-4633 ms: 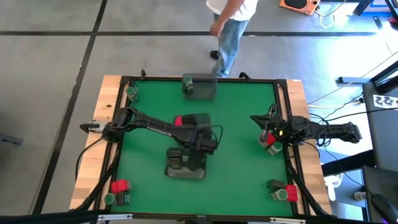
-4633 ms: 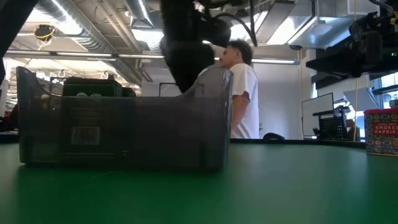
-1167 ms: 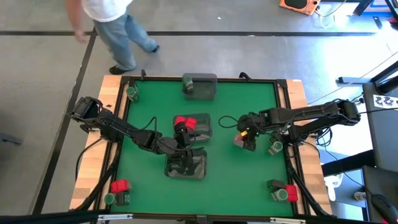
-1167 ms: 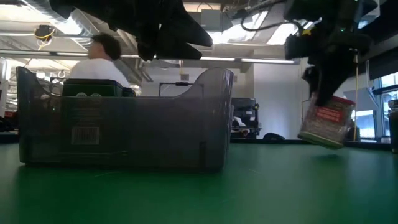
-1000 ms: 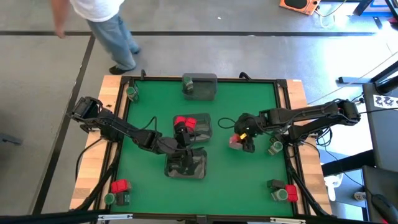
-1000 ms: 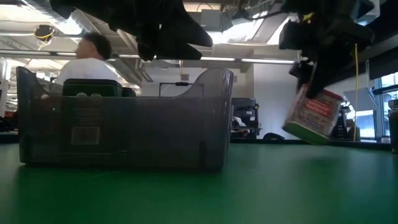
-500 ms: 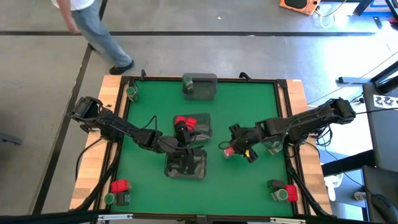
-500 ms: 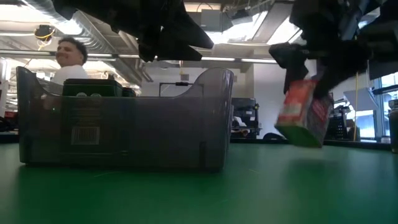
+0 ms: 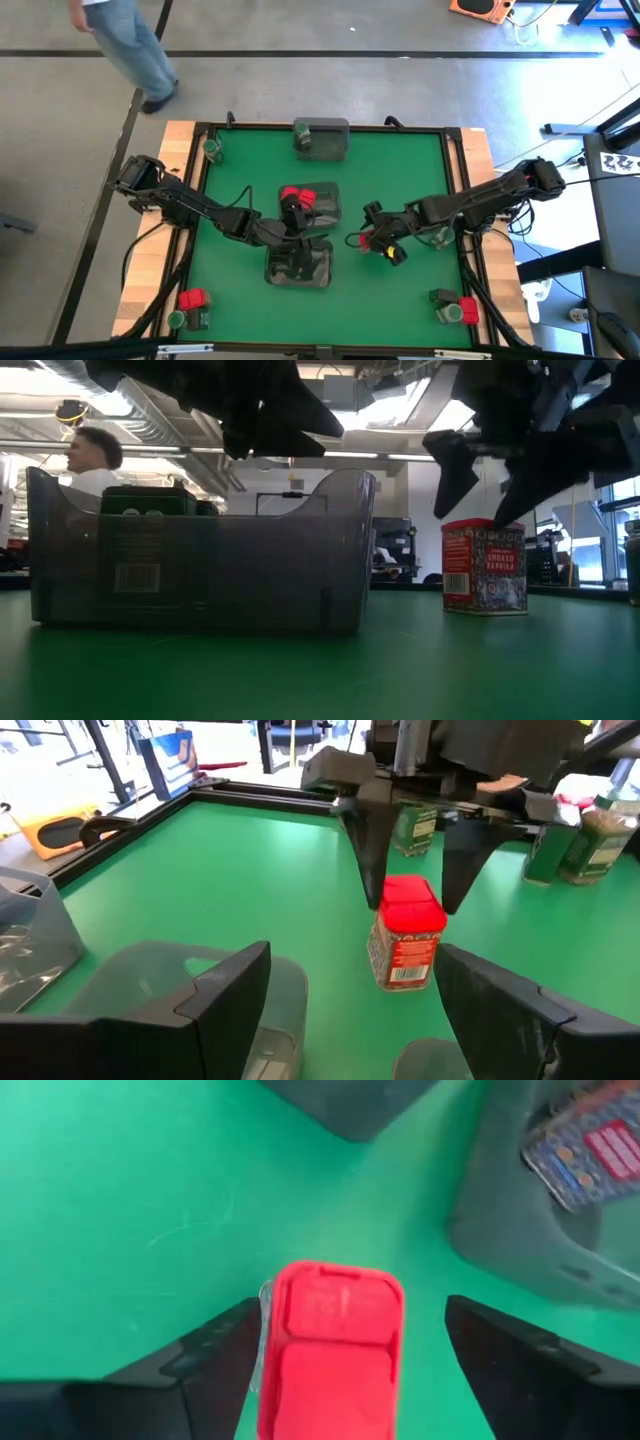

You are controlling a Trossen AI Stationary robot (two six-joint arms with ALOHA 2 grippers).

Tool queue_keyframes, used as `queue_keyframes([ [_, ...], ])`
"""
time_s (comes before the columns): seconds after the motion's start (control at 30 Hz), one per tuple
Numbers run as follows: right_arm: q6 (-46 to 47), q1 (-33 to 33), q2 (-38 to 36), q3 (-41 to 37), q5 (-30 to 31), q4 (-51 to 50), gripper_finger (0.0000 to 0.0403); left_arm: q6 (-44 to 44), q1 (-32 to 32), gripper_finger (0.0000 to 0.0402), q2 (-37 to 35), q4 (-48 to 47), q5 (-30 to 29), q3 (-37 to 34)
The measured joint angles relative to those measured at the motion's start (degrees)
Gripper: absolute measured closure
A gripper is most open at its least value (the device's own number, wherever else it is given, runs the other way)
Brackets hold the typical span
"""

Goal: Sort spices by type
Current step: Put the red seasoning can into the middle gray bin

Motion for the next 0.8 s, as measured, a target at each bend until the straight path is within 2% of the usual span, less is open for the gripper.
queue_keyframes([
  [0.13,7.28,0.46,-1.93,5.82,-0.11,-12.25,0.008,-1.64,0.04,0.0121,0.13,1.25,0.0,0.02],
  [0.23,11.67,0.78,-3.57,8.26,-4.65,-21.06,0.0082,-2.0,0.07,0.0121,1.19,3.06,0.47,0.64],
  [0.33,16.33,0.78,-6.59,7.68,-9.02,-26.13,0.0083,-0.88,0.37,0.0121,3.93,2.69,0.5,3.73],
  [0.47,23.02,1.04,-13.57,3.09,-9.61,-26.79,0.0084,2.26,1.13,0.0121,9.8,0.94,0.48,10.5],
  [0.57,26.24,1.17,-19.35,-1.35,-8.14,-26.11,0.0084,2.28,1.7,0.0121,13.91,-5.14,0.94,17.96],
  [0.8,28.13,1.02,-27.56,-9.81,-4.11,-19.31,0.0084,-4.35,3.56,0.0121,24.52,-29.62,3.65,39.04],
])
